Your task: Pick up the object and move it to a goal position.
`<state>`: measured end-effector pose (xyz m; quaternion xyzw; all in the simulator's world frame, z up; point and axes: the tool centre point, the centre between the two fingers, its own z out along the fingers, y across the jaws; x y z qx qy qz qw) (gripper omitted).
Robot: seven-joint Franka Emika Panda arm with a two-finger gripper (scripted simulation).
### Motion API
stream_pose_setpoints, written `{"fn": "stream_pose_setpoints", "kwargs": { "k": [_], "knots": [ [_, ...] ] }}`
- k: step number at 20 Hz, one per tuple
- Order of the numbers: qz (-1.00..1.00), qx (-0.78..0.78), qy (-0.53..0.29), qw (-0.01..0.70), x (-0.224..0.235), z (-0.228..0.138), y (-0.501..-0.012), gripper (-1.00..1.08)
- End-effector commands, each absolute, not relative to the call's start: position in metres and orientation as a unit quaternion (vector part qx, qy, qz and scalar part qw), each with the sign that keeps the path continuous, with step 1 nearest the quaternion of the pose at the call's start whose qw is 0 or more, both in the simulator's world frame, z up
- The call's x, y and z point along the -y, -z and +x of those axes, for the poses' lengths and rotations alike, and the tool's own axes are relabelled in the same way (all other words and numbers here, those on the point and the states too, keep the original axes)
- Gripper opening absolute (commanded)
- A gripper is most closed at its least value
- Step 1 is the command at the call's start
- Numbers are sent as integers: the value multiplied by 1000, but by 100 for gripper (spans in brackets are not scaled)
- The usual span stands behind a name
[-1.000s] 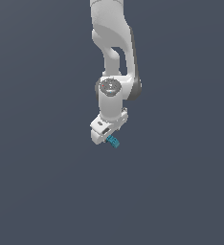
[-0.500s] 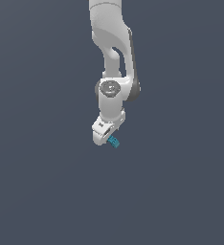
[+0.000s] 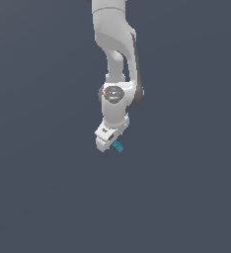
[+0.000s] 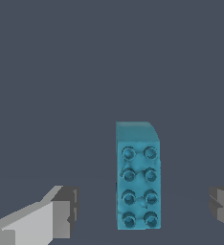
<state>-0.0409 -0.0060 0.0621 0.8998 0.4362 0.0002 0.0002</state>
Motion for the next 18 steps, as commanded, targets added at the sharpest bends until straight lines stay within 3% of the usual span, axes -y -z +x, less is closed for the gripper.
{"fn": "stream_pose_setpoints", "kwargs": {
  "k": [1,11,12,18],
  "knots": [
    [900,-437,0,0,6,-42,-52,100],
    [899,-438,0,0,6,-41,-22,100],
    [899,-438,0,0,6,-41,-22,-100],
    [899,-438,0,0,6,-41,-22,-100]
  ]
}}
